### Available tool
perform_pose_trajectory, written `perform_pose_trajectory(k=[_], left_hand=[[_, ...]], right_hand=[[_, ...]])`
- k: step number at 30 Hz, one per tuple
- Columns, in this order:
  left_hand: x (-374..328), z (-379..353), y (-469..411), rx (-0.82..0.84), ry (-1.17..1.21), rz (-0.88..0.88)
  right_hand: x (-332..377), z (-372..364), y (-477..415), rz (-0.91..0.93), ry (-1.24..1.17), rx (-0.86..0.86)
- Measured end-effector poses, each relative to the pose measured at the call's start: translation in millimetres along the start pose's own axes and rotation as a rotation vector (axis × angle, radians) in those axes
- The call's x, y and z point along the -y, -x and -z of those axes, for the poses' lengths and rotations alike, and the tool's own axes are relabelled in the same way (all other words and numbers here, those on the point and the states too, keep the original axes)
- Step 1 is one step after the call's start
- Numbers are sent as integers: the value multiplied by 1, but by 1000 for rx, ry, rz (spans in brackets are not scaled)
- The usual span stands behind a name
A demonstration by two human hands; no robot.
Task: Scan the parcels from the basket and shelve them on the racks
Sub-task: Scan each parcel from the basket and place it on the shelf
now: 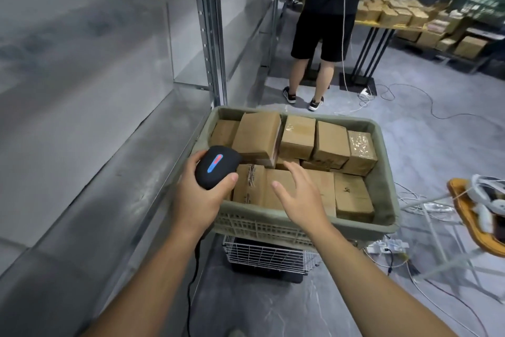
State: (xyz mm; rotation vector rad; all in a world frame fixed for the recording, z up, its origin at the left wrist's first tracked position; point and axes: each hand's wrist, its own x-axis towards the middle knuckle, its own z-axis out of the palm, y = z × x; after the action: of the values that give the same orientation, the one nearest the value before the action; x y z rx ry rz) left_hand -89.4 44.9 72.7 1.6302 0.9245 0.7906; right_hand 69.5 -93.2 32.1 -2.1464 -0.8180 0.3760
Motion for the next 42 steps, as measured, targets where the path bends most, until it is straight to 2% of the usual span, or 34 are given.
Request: perform_pose_trajectory(k=[11,16,24,31,37,42], left_hand=[[-2,-59,-59,87,-7,34],[1,-91,-94,82,-16,73],[12,-135,-149,57,-46,151],[29,-143,-166,21,-45,224],[31,-131,-171,38,-27,225],[28,-119,-161,82,-21,180]], right_hand=[[-34,15,-88,-123,0,-104],[-54,12,-153,-148,41,-82],[-81,-8,-238,-277,329,-25],[-95,-34,-260,-380,495,-7],[-88,-29,-256,-430,412,-47],[-80,-13,-224,-328,223,-140]])
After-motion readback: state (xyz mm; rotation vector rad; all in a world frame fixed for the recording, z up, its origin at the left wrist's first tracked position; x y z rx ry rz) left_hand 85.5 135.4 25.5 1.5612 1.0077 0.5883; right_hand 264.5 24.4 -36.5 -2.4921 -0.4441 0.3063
